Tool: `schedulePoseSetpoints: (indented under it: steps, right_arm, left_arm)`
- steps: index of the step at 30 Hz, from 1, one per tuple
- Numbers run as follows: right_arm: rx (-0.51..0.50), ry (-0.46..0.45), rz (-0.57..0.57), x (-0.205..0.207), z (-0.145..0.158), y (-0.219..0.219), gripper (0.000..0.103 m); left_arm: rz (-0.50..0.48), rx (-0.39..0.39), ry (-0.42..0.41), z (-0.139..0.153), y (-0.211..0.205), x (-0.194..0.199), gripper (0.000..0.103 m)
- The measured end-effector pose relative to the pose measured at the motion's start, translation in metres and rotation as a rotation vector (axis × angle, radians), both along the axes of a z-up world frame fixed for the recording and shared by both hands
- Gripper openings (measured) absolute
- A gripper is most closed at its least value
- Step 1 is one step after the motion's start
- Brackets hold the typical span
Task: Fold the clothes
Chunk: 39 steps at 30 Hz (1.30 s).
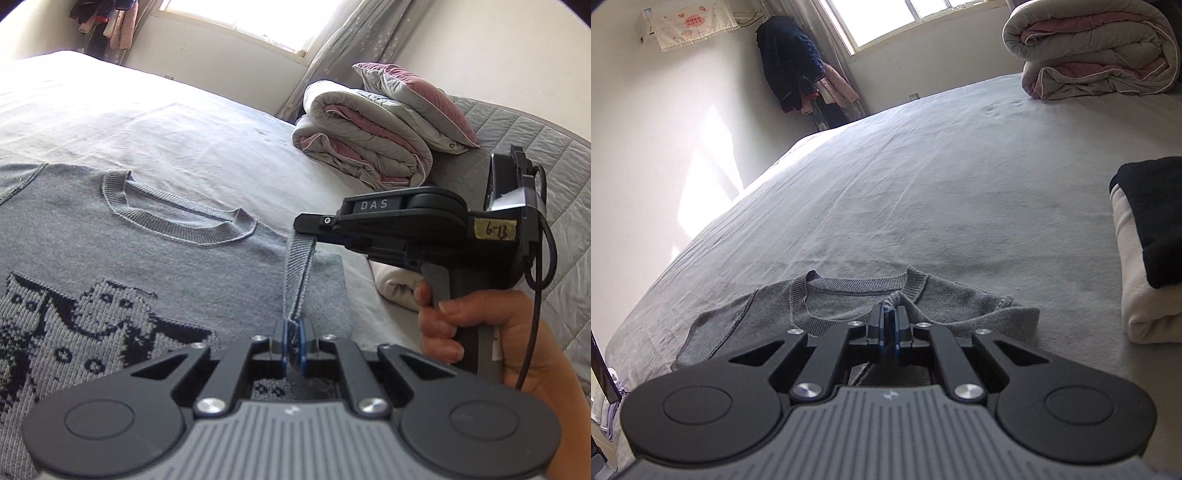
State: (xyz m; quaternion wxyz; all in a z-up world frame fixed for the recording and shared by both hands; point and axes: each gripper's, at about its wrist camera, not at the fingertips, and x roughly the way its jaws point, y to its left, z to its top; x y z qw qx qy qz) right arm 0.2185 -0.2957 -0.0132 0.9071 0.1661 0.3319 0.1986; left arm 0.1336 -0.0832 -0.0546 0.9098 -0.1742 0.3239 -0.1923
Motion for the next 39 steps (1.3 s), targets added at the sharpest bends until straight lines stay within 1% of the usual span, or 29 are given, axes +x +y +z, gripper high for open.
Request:
schedulePoseSetpoints:
  steps: [7,11,14,15,16,17,18,19,20,23,25,27,30,33,35,39]
  right_arm:
    - [-0.004,0.034,0.058,0.007,-0.028,0.026,0.006]
    - [0.005,0.041,0.064,0.008,-0.042,0.033,0.006]
    - [0.018,0.028,0.059,0.008,-0.047,0.036,0.006]
    - [0.028,0.019,0.057,0.008,-0.046,0.036,0.006]
    - [0.043,0.005,0.057,0.008,-0.044,0.036,0.006]
    - [0.059,-0.008,0.06,0.008,-0.041,0.036,0.006]
    - [0.072,-0.019,0.066,0.009,-0.038,0.036,0.006]
    - [0.082,-0.029,0.071,0.009,-0.035,0.037,0.006]
    - [0.085,-0.033,0.076,0.011,-0.033,0.037,0.006]
    - [0.081,-0.035,0.083,0.016,-0.031,0.039,0.006]
    - [0.083,-0.031,0.078,0.019,-0.032,0.04,0.007]
    - [0.093,-0.02,0.072,0.022,-0.036,0.039,0.008]
    - [0.121,0.004,0.053,0.024,-0.038,0.035,0.017]
    - [0.157,0.023,0.039,0.017,-0.032,0.026,0.018]
    - [0.137,0.031,0.023,0.005,-0.024,0.02,0.018]
    - [0.091,0.051,-0.003,-0.028,-0.009,0.013,0.018]
  left_arm:
    - [0.006,0.053,0.062,-0.022,0.017,0.0,0.006]
    - [-0.014,0.062,0.073,-0.03,0.025,0.003,0.006]
    - [-0.032,0.075,0.049,-0.026,0.027,0.006,0.008]
    - [-0.031,0.078,0.036,-0.024,0.029,0.007,0.012]
    - [-0.029,0.079,0.024,-0.021,0.03,0.011,0.021]
    - [-0.024,0.078,0.015,-0.019,0.031,0.016,0.034]
    - [-0.019,0.077,0.006,-0.017,0.031,0.022,0.041]
    - [-0.017,0.076,0.0,-0.015,0.032,0.029,0.051]
    - [-0.022,0.069,0.007,-0.016,0.03,0.038,0.055]
    - [-0.062,0.022,0.057,-0.02,0.026,0.066,0.057]
    - [-0.078,-0.014,0.079,-0.024,0.024,0.078,0.058]
    - [-0.078,-0.009,0.073,-0.026,0.022,0.083,0.058]
    - [-0.093,0.011,0.072,-0.027,0.018,0.082,0.056]
    - [-0.108,-0.01,0.087,-0.026,0.023,0.077,0.057]
    - [-0.116,-0.032,0.099,-0.029,0.027,0.073,0.056]
    - [-0.116,-0.036,0.1,-0.031,0.029,0.069,0.052]
